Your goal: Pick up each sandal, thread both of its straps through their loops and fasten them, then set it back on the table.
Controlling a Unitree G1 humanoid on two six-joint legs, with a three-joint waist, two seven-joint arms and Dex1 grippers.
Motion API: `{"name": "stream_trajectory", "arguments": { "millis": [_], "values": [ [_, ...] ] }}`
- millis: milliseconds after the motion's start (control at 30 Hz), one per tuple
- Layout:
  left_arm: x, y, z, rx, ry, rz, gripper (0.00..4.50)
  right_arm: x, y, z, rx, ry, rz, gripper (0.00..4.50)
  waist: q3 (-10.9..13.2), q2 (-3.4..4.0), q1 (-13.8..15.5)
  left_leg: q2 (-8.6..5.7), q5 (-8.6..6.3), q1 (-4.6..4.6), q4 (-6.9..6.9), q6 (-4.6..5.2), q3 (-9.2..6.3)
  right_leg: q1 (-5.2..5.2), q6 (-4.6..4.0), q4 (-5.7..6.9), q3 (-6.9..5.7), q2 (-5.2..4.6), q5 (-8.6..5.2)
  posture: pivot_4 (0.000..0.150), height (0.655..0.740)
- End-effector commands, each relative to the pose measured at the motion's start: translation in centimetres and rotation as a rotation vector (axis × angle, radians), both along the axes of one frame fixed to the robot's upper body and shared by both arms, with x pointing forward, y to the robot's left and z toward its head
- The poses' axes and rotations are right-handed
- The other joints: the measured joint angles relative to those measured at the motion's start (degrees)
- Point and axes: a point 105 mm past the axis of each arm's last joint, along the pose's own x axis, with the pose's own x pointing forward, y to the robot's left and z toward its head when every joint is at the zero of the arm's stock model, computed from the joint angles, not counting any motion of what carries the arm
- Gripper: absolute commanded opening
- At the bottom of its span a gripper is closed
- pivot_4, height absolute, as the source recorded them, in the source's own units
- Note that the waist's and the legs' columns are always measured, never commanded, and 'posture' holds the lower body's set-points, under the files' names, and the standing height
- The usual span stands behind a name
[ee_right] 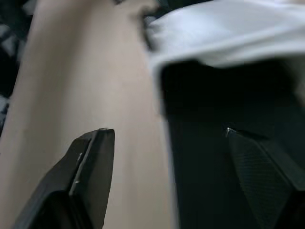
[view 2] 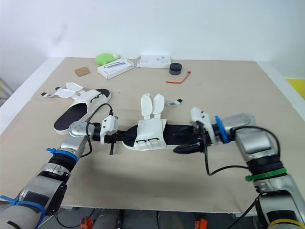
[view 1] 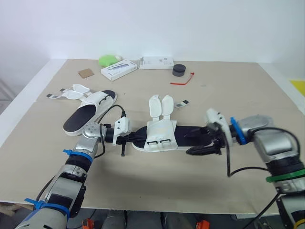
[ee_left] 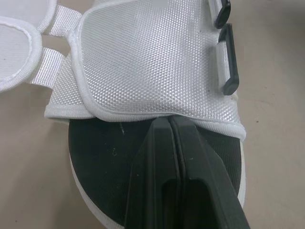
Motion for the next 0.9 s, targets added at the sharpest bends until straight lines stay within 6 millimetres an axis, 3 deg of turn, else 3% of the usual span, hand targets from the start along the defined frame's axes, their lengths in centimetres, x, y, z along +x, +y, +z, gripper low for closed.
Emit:
{"name": "stream_trajectory", "arguments": {
  "millis": [33, 133, 267, 500, 767, 900],
  "values": [
    [-2.4, 0.3, -5.7, 0.175, 0.17, -0.045, 0.0, 2.2, 0.3, 6.0, 0.192, -0.112, -0.096, 4.11, -0.1, 0.15, -0.1, 0.0, 0.0, 0.0, 0.0, 0.0, 0.01, -0.01, 0.0, 0.0, 0.0, -0.01, 0.0, 0.15, 0.74],
    [-2.3, 0.0, -5.5, 0.171, 0.163, -0.048, 0.0, 6.2, 0.8, 6.5, 0.225, -0.086, -0.293, 4.11, -0.2, 0.06, -0.1, 0.01, 0.0, 0.05, -0.01, 0.01, 0.0, 0.0, -0.01, 0.0, -0.04, 0.0, 0.0, 0.15, 0.74],
    [-2.2, -0.2, -5.4, 0.164, 0.153, -0.048, 0.0, 8.1, 1.8, 3.9, 0.159, 0.038, -0.387, 4.11, -0.3, -0.05, 0.5, 0.0, -0.15, 0.13, -0.04, 0.06, 0.01, 0.04, -0.03, -0.21, -0.1, -0.07, -0.12, 0.15, 0.74],
    [-2.4, -0.2, -5.3, 0.149, 0.149, -0.048, 0.0, 8.9, 3.1, 2.2, 0.138, 0.137, -0.389, 4.11, -0.3, 0.25, 1.2, -0.01, -0.2, -0.18, -0.12, 0.12, -0.02, 0.03, 0.27, -0.32, -0.1, -0.02, 0.03, 0.15, 0.74],
    [-2.5, 0.1, -5.3, 0.155, 0.148, -0.044, 0.0, 8.7, 5.7, 3.2, 0.251, 0.183, -0.288, 4.11, -0.4, 0.27, 1.0, 0.03, -0.21, -0.15, -0.15, 0.13, -0.02, 0.03, 0.24, -0.32, -0.1, 0.03, 0.02, 0.15, 0.74],
    [-2.5, 0.1, -5.3, 0.157, 0.15, -0.045, 0.0, 8.8, 6.8, 2.6, 0.27, 0.199, -0.284, 4.11, -0.4, 0.28, 1.0, 0.03, -0.21, -0.15, -0.16, 0.13, -0.02, 0.03, 0.25, -0.32, -0.1, 0.03, 0.01, 0.15, 0.74]
  ]
}}
